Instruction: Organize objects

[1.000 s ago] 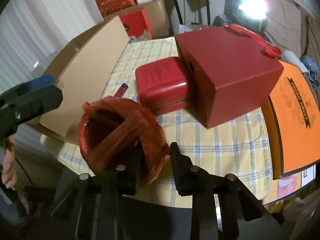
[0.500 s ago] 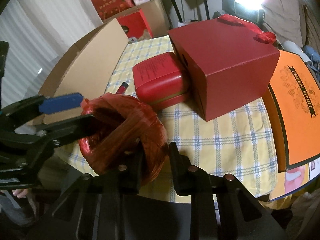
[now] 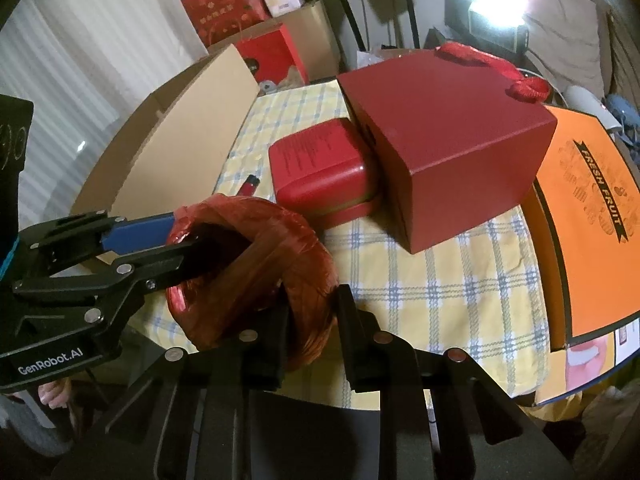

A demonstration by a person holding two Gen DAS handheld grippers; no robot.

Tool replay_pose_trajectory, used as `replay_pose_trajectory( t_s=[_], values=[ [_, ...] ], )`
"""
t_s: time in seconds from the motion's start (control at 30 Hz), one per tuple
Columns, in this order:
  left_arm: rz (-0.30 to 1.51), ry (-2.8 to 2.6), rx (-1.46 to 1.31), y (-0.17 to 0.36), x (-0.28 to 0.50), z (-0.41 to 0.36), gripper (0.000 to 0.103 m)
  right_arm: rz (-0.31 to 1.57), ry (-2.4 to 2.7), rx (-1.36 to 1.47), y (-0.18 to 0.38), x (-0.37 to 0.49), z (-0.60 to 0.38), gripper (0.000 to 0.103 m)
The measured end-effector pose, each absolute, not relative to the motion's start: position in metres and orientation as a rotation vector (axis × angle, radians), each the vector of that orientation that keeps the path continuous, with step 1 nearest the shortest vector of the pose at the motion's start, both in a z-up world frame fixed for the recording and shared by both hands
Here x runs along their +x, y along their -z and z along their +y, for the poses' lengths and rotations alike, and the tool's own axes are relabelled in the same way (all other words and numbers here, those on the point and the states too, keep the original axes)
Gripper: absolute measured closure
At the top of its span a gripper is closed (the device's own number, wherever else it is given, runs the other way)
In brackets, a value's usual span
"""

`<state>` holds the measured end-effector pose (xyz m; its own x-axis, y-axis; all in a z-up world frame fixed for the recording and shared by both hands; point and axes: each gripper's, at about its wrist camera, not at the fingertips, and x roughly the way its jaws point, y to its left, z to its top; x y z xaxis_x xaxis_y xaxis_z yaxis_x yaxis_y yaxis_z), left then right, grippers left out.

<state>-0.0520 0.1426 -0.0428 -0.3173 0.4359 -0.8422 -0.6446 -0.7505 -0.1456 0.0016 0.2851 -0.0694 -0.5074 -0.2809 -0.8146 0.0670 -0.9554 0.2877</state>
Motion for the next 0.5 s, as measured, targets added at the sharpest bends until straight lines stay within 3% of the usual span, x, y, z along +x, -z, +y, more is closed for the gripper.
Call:
replay_pose_trajectory(
  t_s=[0.5],
  values=[
    [0.231,-2.157,-1.16,0.006,-0.048,0.13,0.071,-0.218,2.605,1.333,0.03,0.0,0.277,0.082]
  ],
)
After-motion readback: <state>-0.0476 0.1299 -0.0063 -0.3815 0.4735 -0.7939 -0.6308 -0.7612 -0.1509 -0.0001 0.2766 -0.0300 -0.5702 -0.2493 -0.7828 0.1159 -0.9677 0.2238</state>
